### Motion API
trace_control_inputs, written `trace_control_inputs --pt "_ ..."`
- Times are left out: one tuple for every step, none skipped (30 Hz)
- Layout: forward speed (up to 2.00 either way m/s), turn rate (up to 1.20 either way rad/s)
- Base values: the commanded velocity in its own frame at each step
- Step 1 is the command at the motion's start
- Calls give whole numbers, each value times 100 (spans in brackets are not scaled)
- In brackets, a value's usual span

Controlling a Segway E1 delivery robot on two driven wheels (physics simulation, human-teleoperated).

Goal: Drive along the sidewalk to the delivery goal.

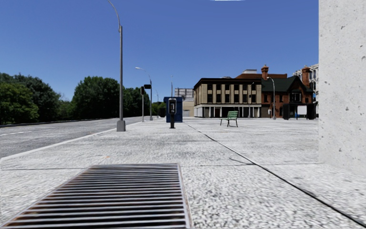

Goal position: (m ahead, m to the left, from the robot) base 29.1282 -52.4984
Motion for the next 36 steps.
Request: trace_control_inputs --pt "200 -45" --pt "200 -45" --pt "200 -45" --pt "200 -45" --pt "200 -45" --pt "200 -45" --pt "200 -45" --pt "200 -45" --pt "200 -45" --pt "200 -45" --pt "200 -45" --pt "200 -45" --pt "200 -31" --pt "200 0" --pt "200 0" --pt "200 0" --pt "200 0" --pt "200 0" --pt "200 0" --pt "200 0" --pt "200 -7" --pt "200 -7" --pt "200 -17" --pt "200 -22" --pt "200 -24" --pt "200 -26" --pt "200 -27" --pt "200 -28" --pt "200 -28" --pt "200 -28" --pt "200 -28" --pt "200 -28" --pt "200 -28" --pt "200 -28" --pt "200 -28" --pt "200 -28"
